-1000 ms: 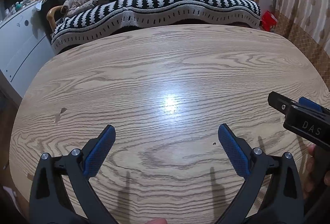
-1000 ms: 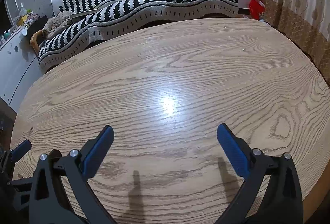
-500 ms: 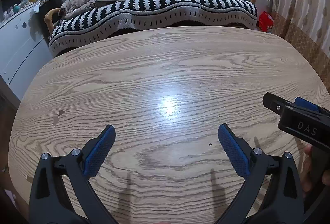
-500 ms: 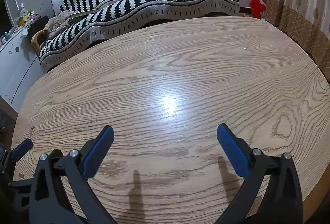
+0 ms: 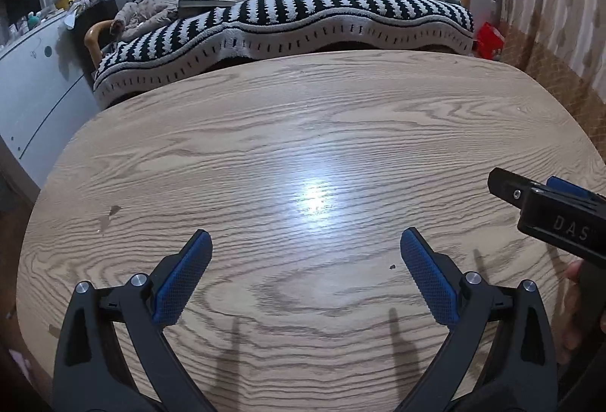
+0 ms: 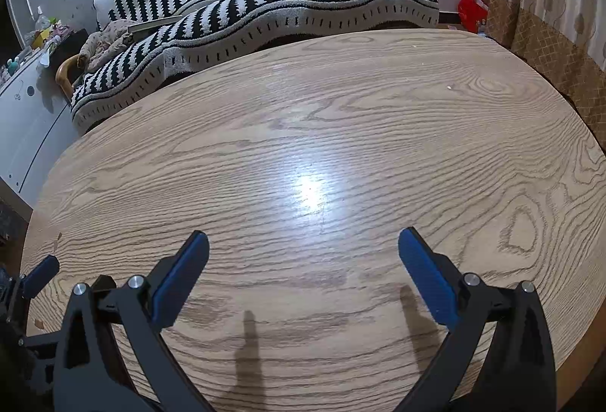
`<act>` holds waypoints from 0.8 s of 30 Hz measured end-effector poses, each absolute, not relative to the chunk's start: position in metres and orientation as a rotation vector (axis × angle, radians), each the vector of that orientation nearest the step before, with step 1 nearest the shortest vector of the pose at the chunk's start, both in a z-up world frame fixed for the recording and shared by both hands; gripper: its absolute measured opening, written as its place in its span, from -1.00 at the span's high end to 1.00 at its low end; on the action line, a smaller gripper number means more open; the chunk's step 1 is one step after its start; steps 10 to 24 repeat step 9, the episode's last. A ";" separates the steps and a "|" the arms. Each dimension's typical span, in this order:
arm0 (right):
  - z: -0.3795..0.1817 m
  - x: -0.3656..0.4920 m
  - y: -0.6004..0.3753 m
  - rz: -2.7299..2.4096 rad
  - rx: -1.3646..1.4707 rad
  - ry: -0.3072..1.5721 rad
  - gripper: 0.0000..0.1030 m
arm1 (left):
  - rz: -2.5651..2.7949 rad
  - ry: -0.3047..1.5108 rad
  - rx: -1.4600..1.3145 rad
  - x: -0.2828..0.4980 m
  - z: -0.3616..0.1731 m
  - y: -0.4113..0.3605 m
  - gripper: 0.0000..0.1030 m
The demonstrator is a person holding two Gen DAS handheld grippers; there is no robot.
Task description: Collect trash
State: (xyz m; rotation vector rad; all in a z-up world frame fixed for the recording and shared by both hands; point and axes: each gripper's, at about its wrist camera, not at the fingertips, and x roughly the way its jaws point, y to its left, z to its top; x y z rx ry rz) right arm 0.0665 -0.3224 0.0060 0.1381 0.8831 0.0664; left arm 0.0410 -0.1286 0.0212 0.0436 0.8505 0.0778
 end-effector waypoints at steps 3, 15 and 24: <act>0.004 0.070 -0.323 0.043 0.114 0.875 -0.88 | 0.092 0.868 0.050 0.047 0.017 -0.128 -0.88; 0.000 0.076 -0.326 -0.005 0.063 0.852 -0.88 | 0.126 0.895 -0.010 0.056 0.008 -0.112 -0.87; 0.000 0.076 -0.326 -0.005 0.063 0.852 -0.88 | 0.126 0.895 -0.010 0.056 0.008 -0.112 -0.87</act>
